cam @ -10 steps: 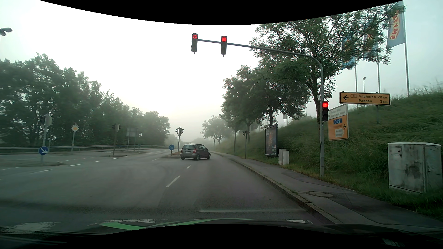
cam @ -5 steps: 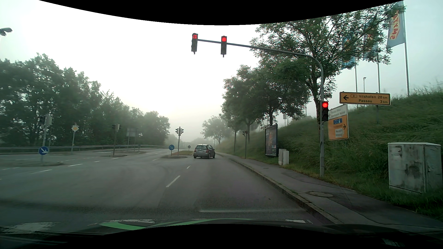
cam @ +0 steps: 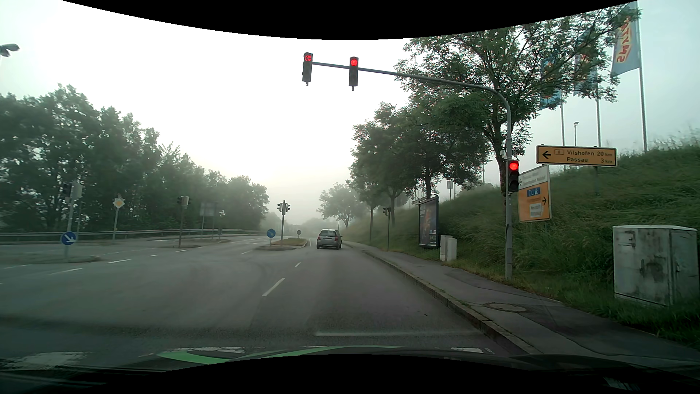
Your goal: Follow the waypoints while adhering to traffic rules and regulations
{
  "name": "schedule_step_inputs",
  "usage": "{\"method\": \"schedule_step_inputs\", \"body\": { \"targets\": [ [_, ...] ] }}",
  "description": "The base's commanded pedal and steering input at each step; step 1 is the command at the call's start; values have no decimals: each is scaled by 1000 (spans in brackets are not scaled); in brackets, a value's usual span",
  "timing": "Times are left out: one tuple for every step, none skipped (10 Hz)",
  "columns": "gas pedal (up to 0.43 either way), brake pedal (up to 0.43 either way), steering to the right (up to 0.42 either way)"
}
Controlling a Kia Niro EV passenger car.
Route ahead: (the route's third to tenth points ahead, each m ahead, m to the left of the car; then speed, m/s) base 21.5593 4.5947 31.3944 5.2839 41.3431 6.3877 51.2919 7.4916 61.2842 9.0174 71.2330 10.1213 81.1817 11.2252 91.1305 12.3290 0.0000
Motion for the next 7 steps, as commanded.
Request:
{"method": "schedule_step_inputs", "body": {
  "targets": [
    [0,287,-52],
    [0,287,-52],
    [0,287,-52],
    [0,287,-52],
    [0,287,-52],
    [0,287,-52],
    [0,287,-52]
  ]
}}
